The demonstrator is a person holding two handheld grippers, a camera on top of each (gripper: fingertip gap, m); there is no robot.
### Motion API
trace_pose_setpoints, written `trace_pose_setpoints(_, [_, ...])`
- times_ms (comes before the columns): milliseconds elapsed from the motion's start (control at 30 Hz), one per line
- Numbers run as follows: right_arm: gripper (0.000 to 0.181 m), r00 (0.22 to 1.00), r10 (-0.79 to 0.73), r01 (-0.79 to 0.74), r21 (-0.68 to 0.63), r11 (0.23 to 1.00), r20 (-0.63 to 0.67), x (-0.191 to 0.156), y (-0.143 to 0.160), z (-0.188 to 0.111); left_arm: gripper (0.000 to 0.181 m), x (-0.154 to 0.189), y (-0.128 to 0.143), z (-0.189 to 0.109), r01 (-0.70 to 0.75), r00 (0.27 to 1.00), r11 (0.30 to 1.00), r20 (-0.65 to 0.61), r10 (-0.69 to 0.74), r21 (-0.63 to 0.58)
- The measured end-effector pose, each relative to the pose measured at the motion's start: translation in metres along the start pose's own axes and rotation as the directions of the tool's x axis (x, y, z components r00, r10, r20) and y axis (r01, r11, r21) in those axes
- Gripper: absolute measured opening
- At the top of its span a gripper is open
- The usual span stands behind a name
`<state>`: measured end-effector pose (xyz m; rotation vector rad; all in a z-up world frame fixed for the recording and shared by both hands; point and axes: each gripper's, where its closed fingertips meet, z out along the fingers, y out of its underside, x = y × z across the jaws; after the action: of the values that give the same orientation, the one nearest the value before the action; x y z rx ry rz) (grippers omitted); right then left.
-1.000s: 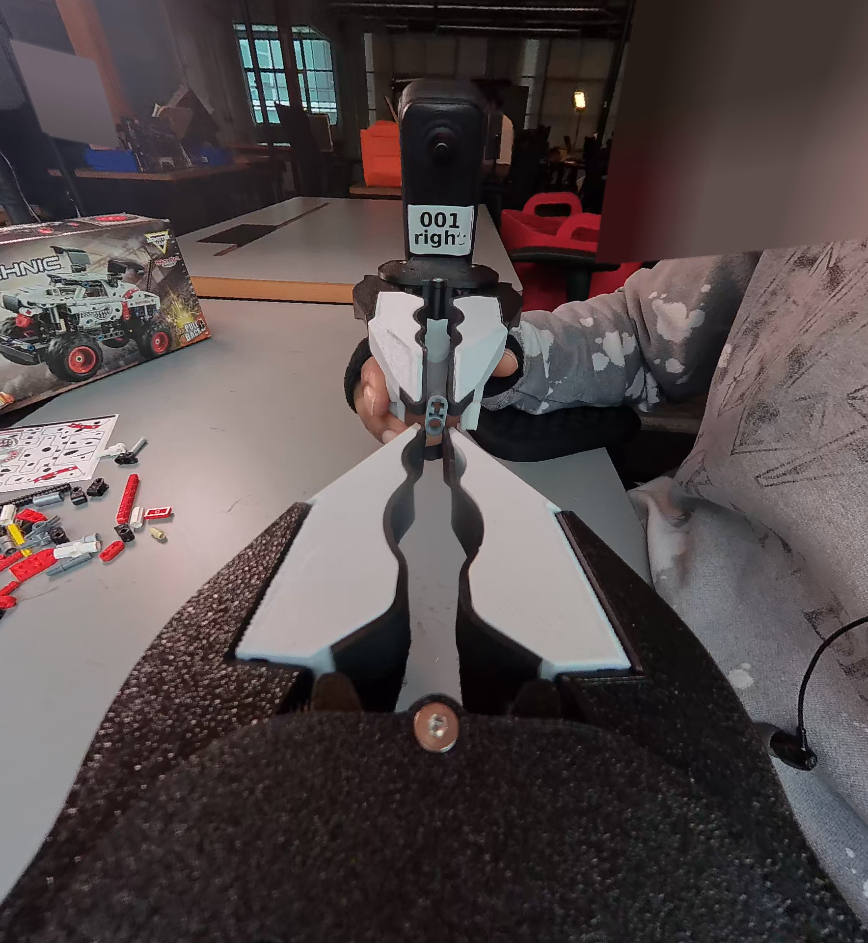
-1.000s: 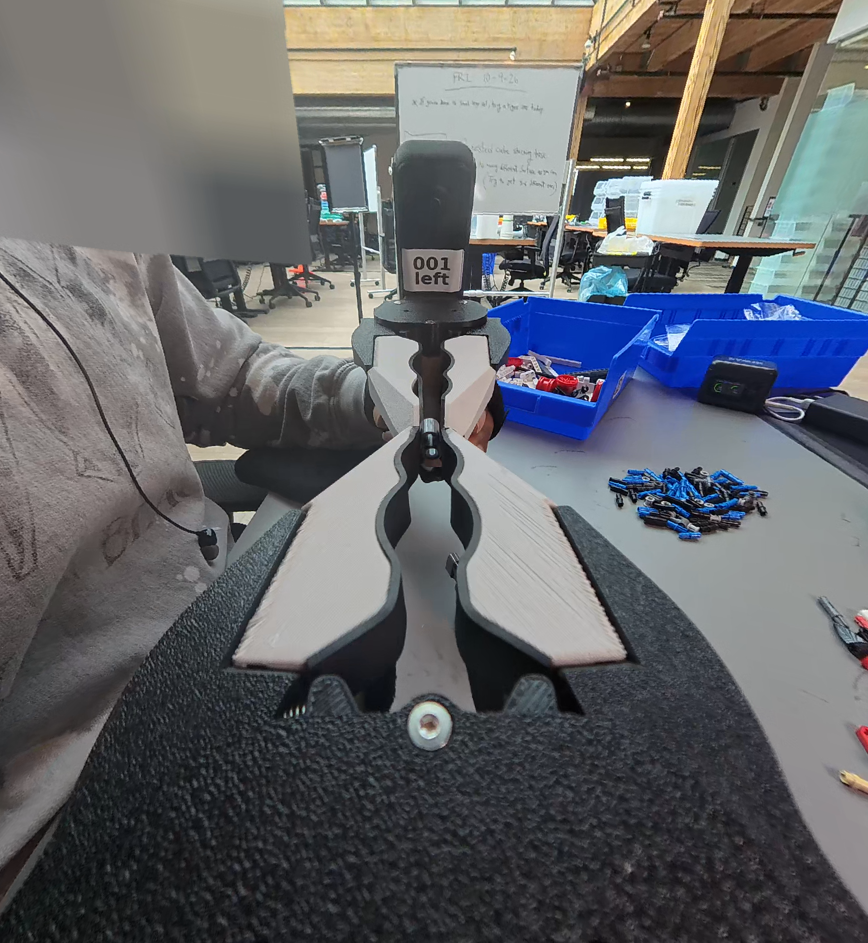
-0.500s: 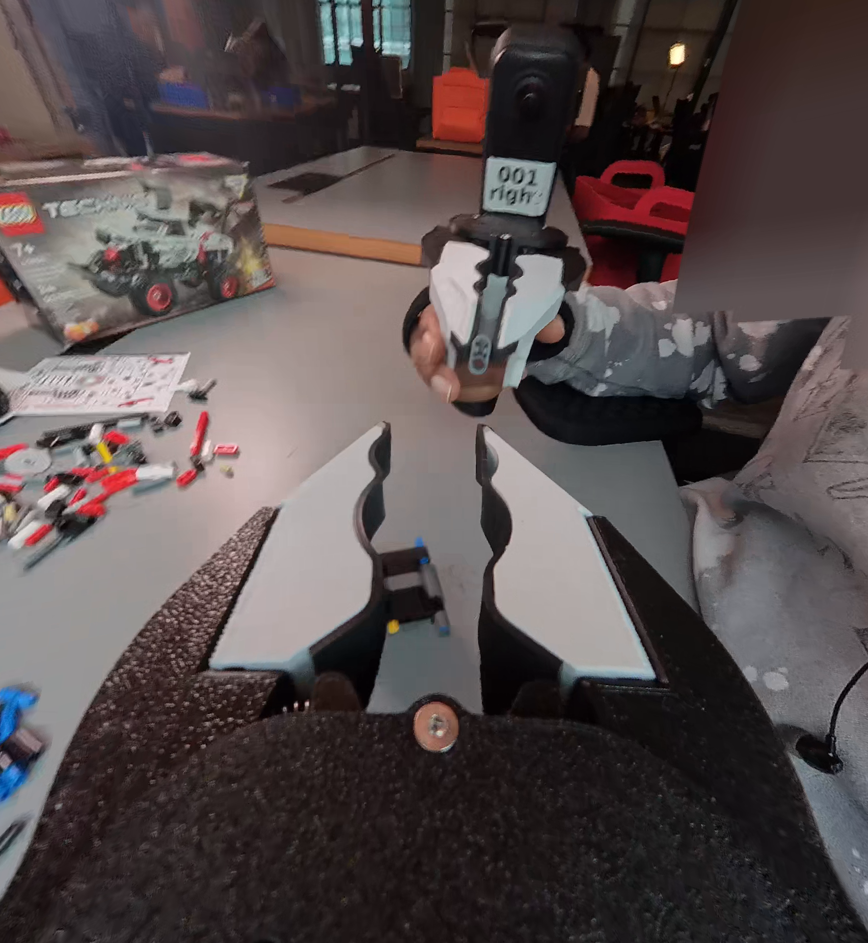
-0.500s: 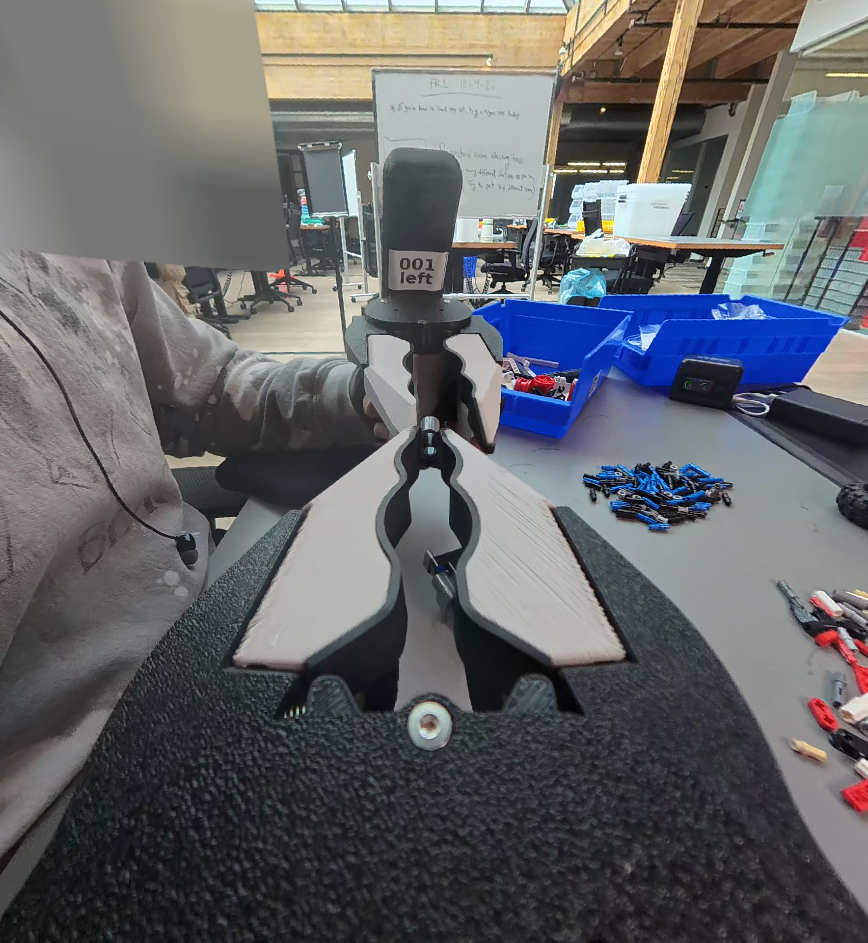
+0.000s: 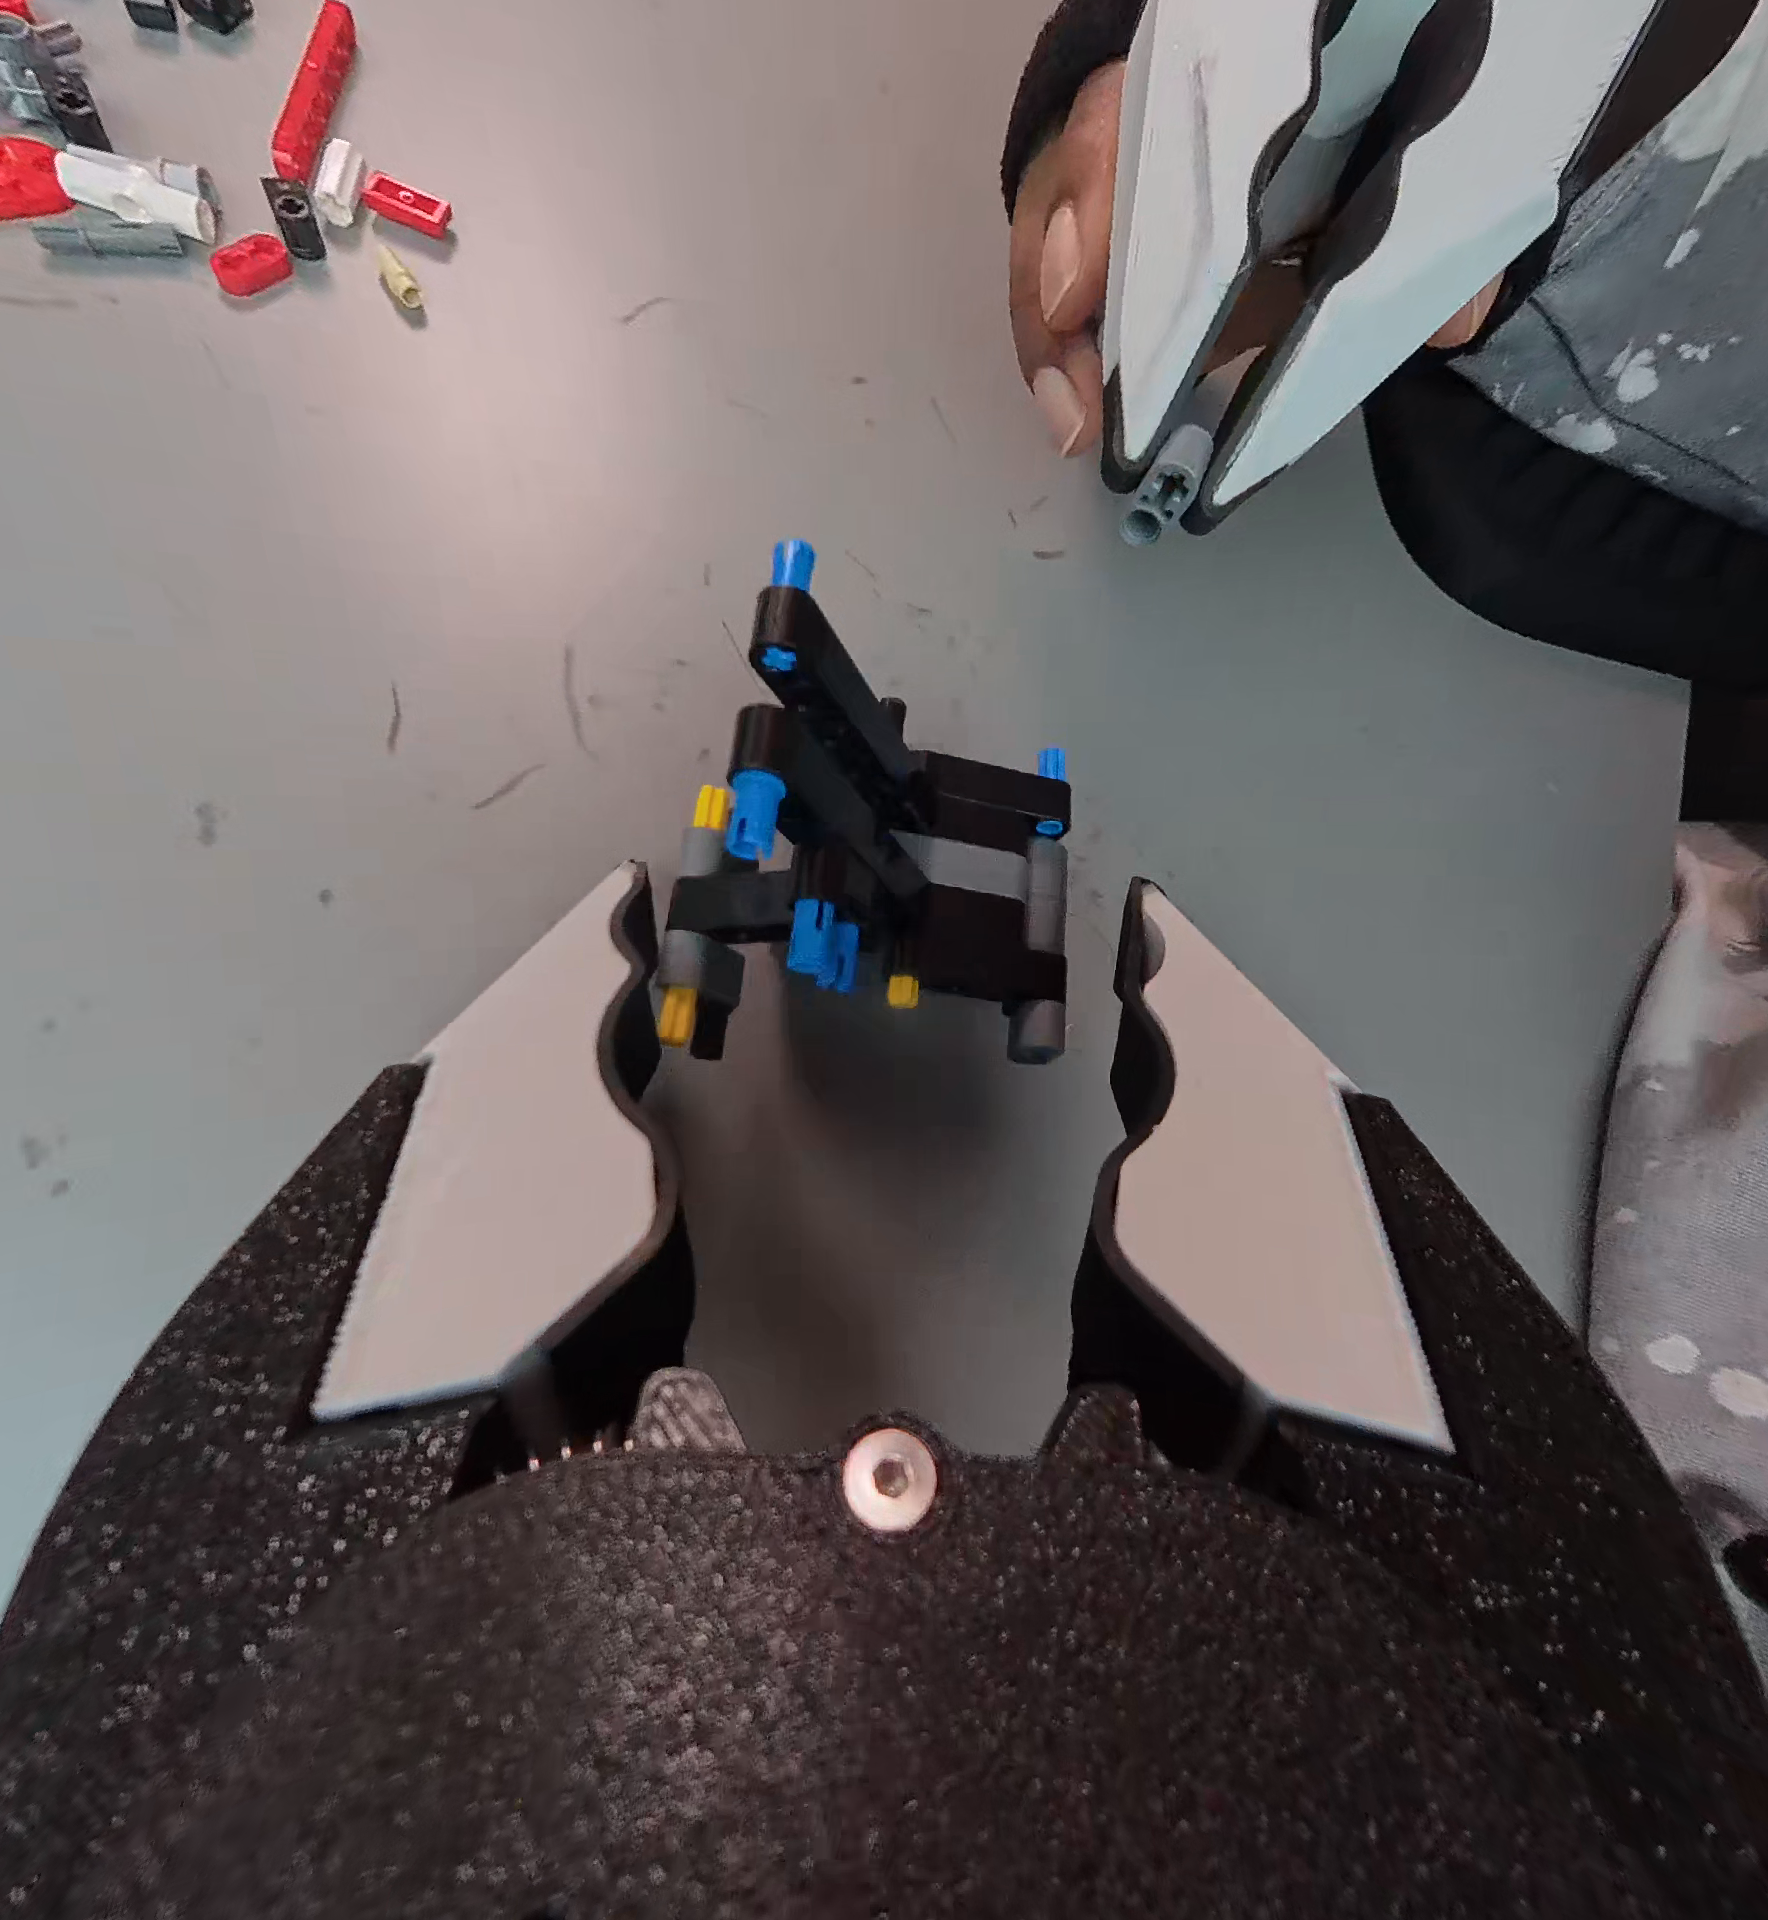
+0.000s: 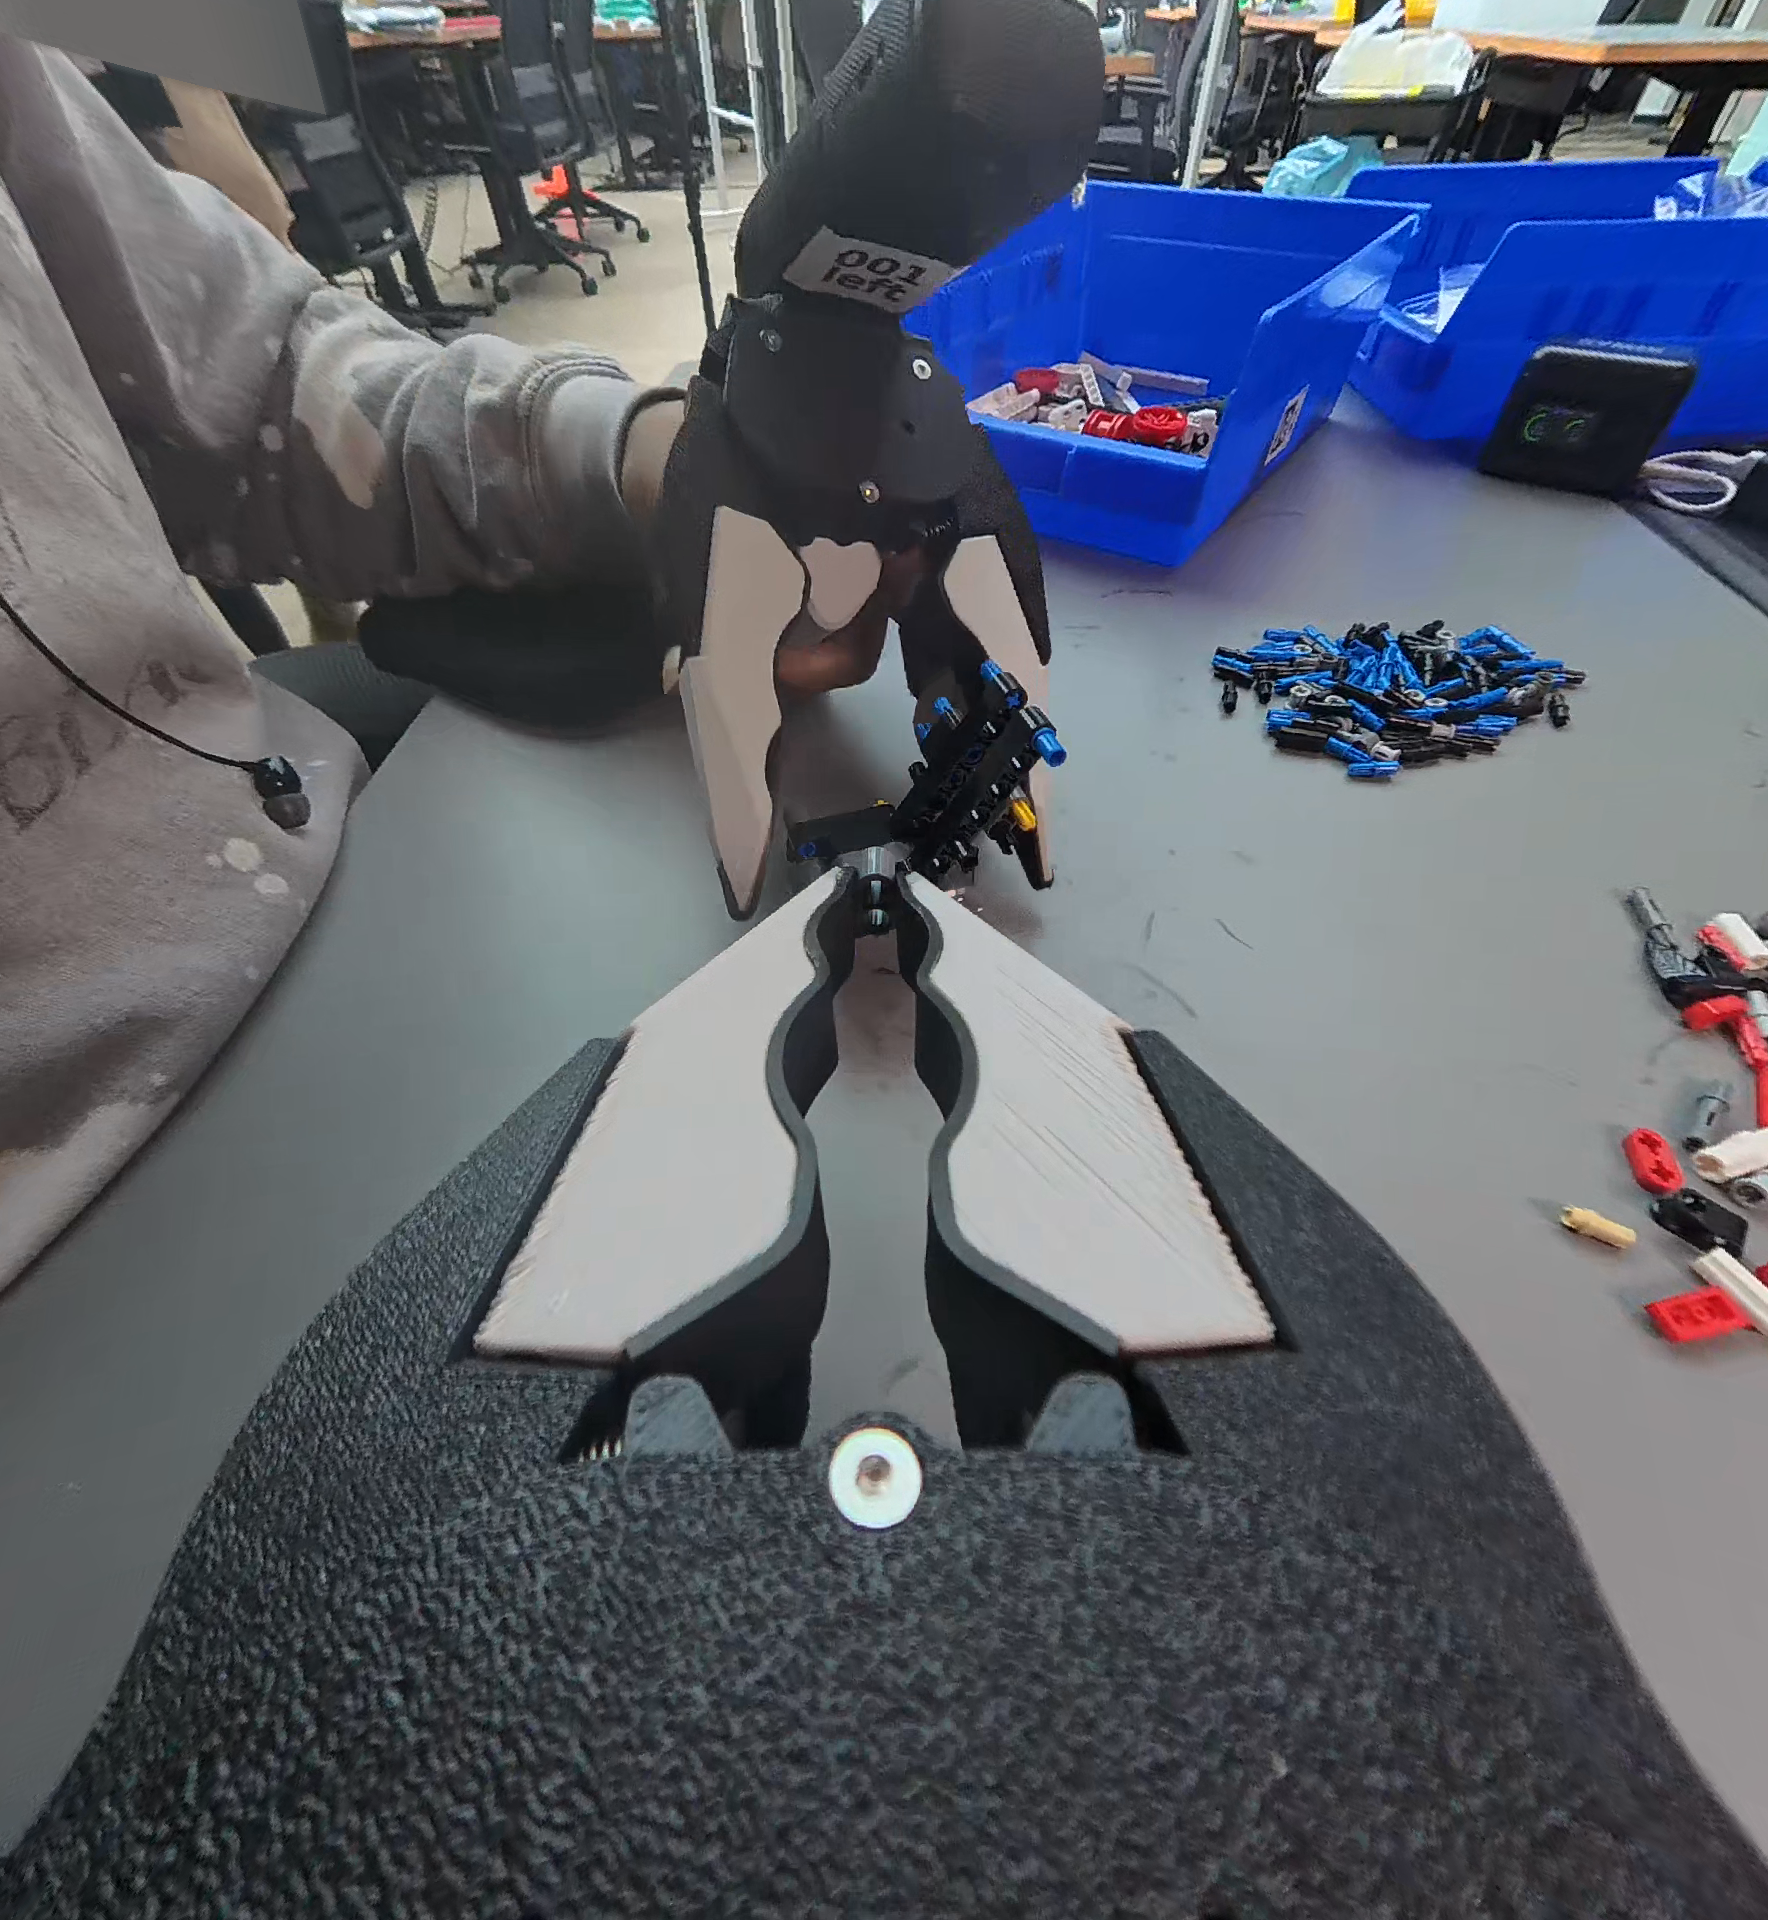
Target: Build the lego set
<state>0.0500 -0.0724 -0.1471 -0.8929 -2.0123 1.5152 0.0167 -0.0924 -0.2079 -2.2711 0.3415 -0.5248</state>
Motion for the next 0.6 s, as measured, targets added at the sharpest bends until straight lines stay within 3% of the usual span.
trace_pose_setpoints(33, [0.007,1.0,0.0,0.0,-0.002,1.0,-0.007,0.0,0.001,-0.001,0.089,-0.001,-0.001,0.004,-0.01,1.0,1.0,0.005,0.01,-0.002])
trace_pose_setpoints(233, [0.007,1.0,0.0,0.0,-0.024,1.0,-0.015,-0.001,0.007,-0.005,0.08,0.004,-0.005,0.015,-0.081,0.996,0.997,-0.034,0.081,-0.016])
trace_pose_setpoints(433, [0.007,1.0,-0.011,0.011,-0.022,1.0,0.029,-0.011,0.006,-0.004,0.078,0.008,-0.022,0.004,-0.05,0.989,0.995,-0.138,0.061,0.083])
trace_pose_setpoints(600, [0.007,0.999,-0.023,0.025,-0.073,0.997,0.029,-0.013,0.013,0.0,0.079,0.005,-0.004,0.008,-0.113,0.987,0.993,-0.113,0.111,-0.015])
